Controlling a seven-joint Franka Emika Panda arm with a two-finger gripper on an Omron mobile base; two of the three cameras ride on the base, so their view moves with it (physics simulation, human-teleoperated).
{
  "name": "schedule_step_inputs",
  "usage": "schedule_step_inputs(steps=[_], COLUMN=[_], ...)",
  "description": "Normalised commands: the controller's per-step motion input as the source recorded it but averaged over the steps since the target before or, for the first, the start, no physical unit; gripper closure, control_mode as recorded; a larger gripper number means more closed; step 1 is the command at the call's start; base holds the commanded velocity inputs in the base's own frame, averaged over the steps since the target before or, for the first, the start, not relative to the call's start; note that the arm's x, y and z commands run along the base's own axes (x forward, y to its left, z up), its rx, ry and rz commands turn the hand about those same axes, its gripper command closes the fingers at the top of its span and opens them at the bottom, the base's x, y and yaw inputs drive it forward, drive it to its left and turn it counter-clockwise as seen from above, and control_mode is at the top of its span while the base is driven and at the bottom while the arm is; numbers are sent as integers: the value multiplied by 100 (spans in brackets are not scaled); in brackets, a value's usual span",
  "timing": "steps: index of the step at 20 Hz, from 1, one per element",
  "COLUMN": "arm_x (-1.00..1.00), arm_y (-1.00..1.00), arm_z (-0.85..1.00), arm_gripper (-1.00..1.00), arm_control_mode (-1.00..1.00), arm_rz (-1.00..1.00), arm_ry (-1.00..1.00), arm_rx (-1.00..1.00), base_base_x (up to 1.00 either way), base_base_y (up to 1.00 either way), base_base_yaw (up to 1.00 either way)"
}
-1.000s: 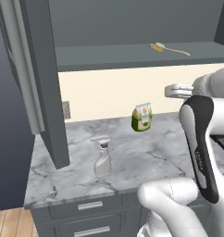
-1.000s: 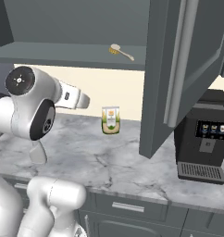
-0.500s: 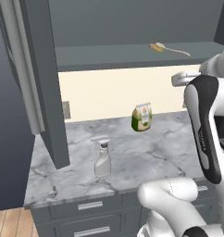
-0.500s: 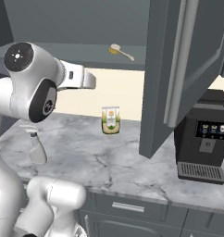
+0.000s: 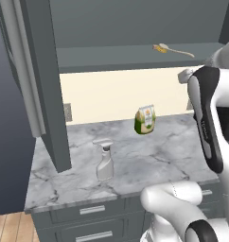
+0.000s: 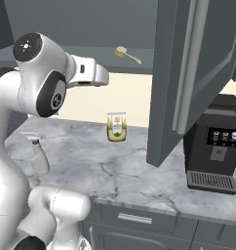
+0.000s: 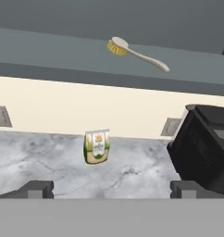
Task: Pick the spray and dish brush from the cabinet and place them on the counter.
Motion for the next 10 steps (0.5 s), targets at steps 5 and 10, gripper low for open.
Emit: schedule_step_inputs(steps=[5, 10], arm_x=[30, 36], arm_y=[-19, -14], arm_z=[19, 37], arm_gripper=[-100, -100], arm_control_mode=[-100, -100], arm_rz=[6, 3], arm_ry=[-4, 0], arm_rx=[0, -1], base_base_x=[0, 0], base_base_y=[0, 0], base_base_yaw=[0, 0])
